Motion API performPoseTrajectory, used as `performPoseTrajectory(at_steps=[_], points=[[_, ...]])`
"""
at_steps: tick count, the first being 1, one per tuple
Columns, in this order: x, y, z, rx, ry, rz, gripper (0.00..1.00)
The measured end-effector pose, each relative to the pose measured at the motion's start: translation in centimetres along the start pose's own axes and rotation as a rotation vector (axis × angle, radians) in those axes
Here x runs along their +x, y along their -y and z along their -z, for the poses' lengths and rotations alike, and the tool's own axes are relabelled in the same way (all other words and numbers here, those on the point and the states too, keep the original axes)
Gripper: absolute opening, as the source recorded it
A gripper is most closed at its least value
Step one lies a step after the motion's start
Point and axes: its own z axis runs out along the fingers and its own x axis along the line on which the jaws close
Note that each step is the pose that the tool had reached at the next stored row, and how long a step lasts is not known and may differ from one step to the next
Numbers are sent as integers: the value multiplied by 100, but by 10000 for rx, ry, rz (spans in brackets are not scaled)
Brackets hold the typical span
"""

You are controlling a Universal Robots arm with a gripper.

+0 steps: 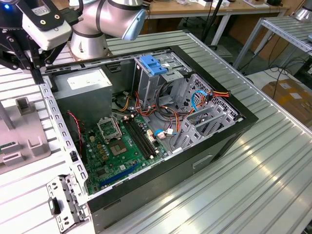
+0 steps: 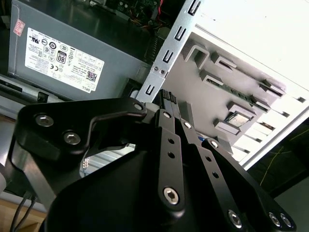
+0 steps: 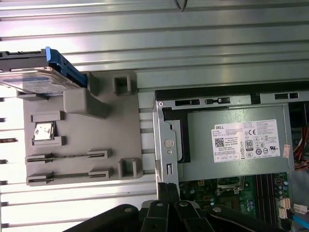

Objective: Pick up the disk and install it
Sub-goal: 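Reach for the disk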

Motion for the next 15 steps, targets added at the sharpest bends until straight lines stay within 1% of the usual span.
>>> performPoseTrajectory(at_steps=[15], points=[[121, 9, -2, 0, 0, 1, 11]])
